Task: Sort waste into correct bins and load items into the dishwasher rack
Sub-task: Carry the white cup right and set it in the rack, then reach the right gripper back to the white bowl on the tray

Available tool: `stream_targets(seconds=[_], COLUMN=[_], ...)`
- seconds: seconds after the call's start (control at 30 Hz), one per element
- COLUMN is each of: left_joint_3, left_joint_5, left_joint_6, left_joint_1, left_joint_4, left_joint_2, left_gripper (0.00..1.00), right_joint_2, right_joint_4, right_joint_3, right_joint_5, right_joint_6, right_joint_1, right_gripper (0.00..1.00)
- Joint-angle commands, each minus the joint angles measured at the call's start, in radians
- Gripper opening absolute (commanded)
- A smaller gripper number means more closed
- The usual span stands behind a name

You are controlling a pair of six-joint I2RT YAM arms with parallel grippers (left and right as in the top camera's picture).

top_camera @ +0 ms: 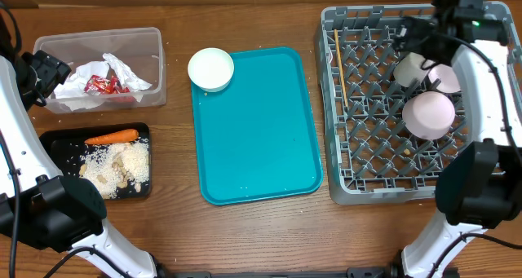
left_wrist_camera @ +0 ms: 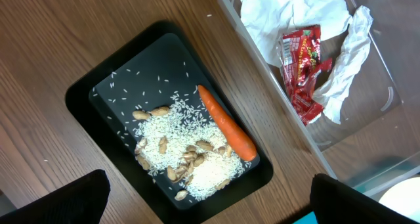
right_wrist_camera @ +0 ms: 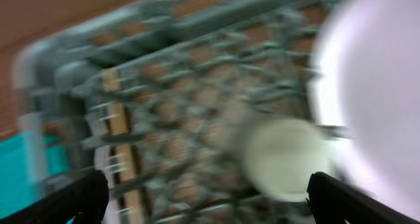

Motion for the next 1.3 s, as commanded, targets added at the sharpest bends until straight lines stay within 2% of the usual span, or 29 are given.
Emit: stream_targets(seconds=[0.0,0.07,0.1,0.13,0.23,0.4,0.53,0.7,0.87,1.07,1.27], left_joint_3=[-0.001,-0.001,-0.001,-0.001,-0.001,-0.001,-0.001,-0.001,-0.001,-0.001,-0.001], left_joint_5=[-0.016,-0.016,-0.016,-0.016,-0.016,-0.016,-0.016,-0.016,-0.016,-0.016,-0.016], left_joint_6=[0.008,0.008,0.008,0.008,0.008,0.008,0.008,0.008,0.008,0.008,0.008], left_joint_1=[-0.007,-0.007,-0.007,-0.007,-0.007,-0.007,-0.007,-0.007,-0.007,-0.007,-0.007], left_joint_4=[0.001,0.001,0.001,0.001,0.001,0.001,0.001,0.001,0.001,0.001,0.001], left_joint_2=[0.003,0.003,0.003,0.003,0.003,0.003,0.003,0.003,0.003,0.003,0.003], left_gripper=[1.00,1.00,1.00,1.00,1.00,1.00,1.00,1.00,1.00,1.00,1.00], right_joint_2=[-0.105,-0.106,-0.092,-0.060,0.016,0.180,0.290,0.376,0.411,0.409,0.409], right_joint_4=[0.021,0.060,0.101,0.161,0.261,0.419,0.470,0.483,0.472,0.318,0.168], right_joint_3=[0.071,0.071,0.066,0.061,0.061,0.061,0.062,0.062,0.061,0.082,0.084], right_joint_5=[-0.169,-0.216,-0.220,-0.217,-0.214,-0.153,-0.048,-0.020,-0.021,0.111,0.128], right_joint_6=[0.004,0.004,0.022,0.061,0.121,0.249,0.344,0.353,0.353,0.351,0.338], right_joint_1=[0.111,0.195,0.272,0.356,0.471,0.613,0.674,0.705,0.710,0.701,0.658], right_gripper=[1.00,0.98,0.91,0.75,0.60,0.57,0.57,0.62,0.62,0.50,0.37])
